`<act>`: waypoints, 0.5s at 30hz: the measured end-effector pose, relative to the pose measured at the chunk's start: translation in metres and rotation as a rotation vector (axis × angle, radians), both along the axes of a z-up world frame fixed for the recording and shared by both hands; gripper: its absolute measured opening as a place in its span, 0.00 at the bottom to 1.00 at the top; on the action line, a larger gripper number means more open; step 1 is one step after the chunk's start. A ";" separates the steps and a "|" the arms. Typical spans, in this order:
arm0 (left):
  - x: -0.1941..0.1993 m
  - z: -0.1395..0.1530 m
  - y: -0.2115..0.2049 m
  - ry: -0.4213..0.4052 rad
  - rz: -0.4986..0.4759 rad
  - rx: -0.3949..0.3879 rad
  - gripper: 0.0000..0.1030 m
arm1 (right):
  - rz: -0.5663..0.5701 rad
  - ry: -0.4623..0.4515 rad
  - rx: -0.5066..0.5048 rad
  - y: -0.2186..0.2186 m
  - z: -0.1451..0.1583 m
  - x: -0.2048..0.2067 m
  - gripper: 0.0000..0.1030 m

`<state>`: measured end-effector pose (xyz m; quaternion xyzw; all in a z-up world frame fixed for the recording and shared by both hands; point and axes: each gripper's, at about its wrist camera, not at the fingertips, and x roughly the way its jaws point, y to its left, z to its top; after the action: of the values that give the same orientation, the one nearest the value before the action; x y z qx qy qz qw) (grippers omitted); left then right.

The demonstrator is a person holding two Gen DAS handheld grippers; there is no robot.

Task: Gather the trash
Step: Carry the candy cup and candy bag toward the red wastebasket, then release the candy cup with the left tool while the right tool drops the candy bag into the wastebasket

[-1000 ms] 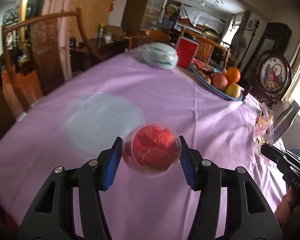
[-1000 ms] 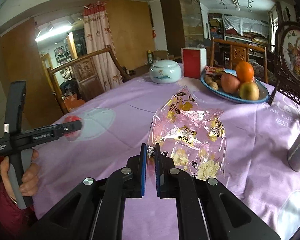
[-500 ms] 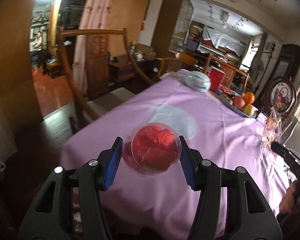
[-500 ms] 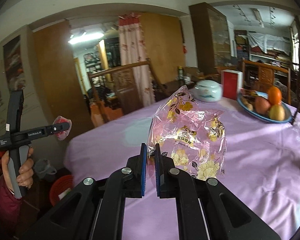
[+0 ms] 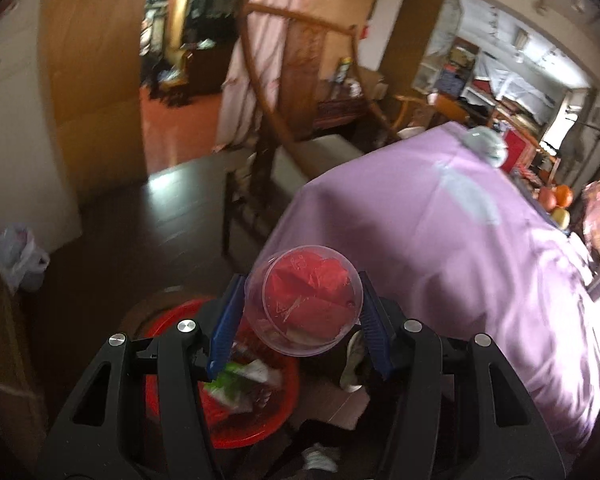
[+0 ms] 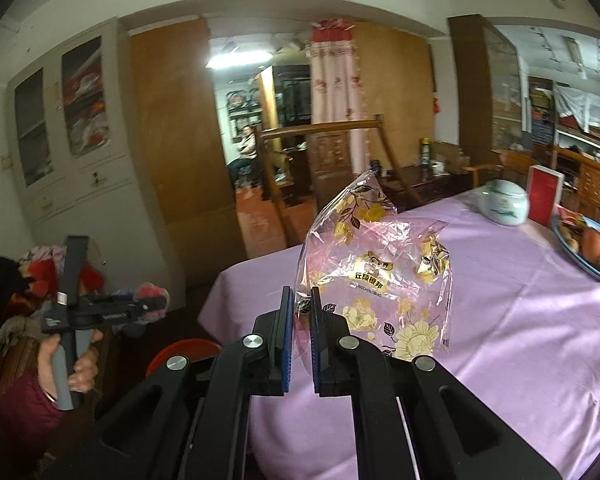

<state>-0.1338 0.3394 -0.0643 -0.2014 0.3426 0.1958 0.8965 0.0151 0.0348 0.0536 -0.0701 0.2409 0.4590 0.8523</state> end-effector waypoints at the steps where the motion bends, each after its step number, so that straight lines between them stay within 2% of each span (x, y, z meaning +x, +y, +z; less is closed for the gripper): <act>1: -0.005 -0.009 0.006 0.016 0.011 -0.008 0.53 | 0.014 0.006 -0.006 0.008 -0.001 -0.003 0.08; 4: -0.014 -0.037 0.019 0.060 0.026 -0.048 0.54 | 0.054 0.031 -0.020 0.032 -0.003 -0.008 0.08; 7: -0.024 -0.063 0.032 0.102 0.044 -0.089 0.66 | 0.098 0.052 -0.041 0.060 -0.008 -0.015 0.08; 8: -0.028 -0.068 0.036 0.105 0.055 -0.098 0.74 | 0.112 0.056 -0.049 0.067 -0.010 -0.016 0.08; 9: -0.033 -0.071 0.041 0.104 0.063 -0.105 0.79 | 0.128 0.060 -0.059 0.076 -0.013 -0.019 0.08; 15: -0.058 -0.069 0.074 0.054 0.166 -0.121 0.88 | 0.256 0.118 -0.110 0.135 -0.032 -0.043 0.08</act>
<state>-0.1921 0.4130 -0.1336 -0.2775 0.3599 0.2539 0.8539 -0.0275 0.1695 0.0217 -0.1196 0.3044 0.5533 0.7661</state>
